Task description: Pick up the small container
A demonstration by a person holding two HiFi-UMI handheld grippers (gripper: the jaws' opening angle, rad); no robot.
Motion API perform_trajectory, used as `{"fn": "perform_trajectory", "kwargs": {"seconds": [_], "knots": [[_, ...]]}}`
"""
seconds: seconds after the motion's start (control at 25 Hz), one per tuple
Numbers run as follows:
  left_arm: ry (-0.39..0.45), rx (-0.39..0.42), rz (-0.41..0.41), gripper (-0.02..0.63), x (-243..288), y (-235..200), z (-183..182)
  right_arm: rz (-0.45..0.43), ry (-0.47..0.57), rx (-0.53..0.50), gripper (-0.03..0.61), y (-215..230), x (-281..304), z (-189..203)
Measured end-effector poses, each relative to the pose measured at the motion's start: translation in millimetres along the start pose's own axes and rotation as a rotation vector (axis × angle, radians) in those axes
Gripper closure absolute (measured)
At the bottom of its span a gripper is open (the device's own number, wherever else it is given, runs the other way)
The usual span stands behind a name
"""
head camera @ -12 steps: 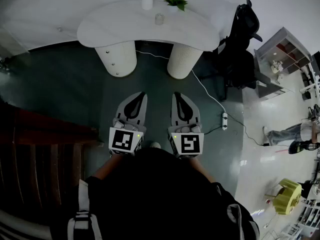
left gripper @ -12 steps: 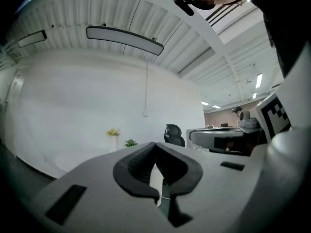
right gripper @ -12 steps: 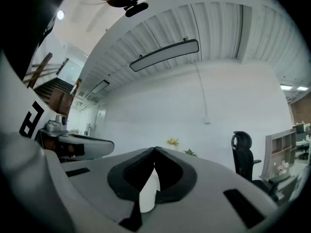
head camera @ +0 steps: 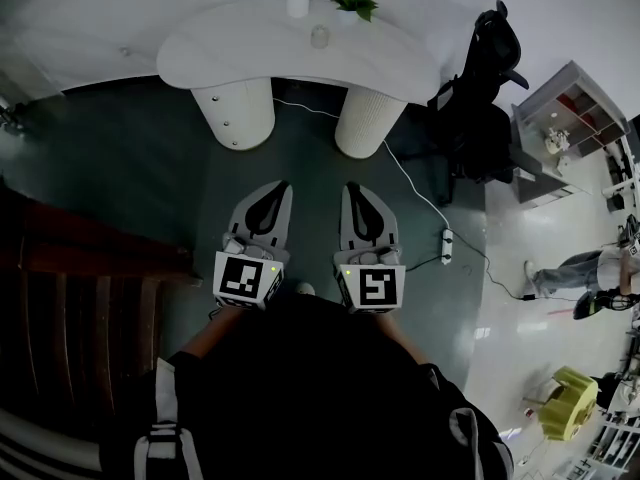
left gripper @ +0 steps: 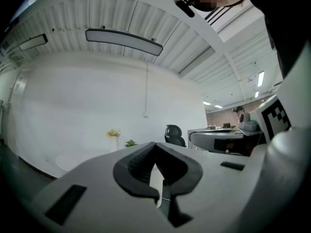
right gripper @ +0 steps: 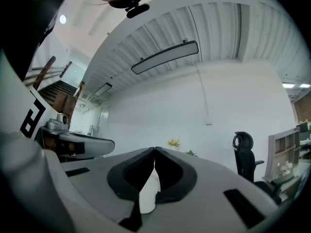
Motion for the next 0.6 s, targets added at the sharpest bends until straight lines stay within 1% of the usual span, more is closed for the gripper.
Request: {"fn": "perform_trajectory", "kwargs": {"seconds": [0.08,0.2,0.36,0.44,0.6], "knots": [[0.0,0.001,0.003,0.606,2.6,-0.2,0.2,-0.001,0.002,0.012,0.555,2.3,2.1,1.1],[0.029,0.029,0.016,0.606,11.9,-4.9,4.1,-0.018,0.01,0.017,0.554,5.8,10.8,8.5],[0.019,0.018,0.016,0.606,26.9,-18.3,6.2,-0.04,0.004,0.034,0.552,8.0,33.7,13.2],[0.015,0.007,0.016,0.606,36.7,-28.2,7.4,-0.04,0.0,0.036,0.537,9.2,48.4,16.5],[0.025,0.018,0.035,0.606,66.3,-54.9,12.5,-0.034,-0.015,0.029,0.505,15.7,85.7,28.2]]}}
Point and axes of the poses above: the fingertips, and each gripper's own axes: x forward along the fingers, y to its right, z out of its underside, the point moved 7 cm from there along -x, backward along the fingers, and after that the axes turned 3 degrees about z, right-handed, at the moved point
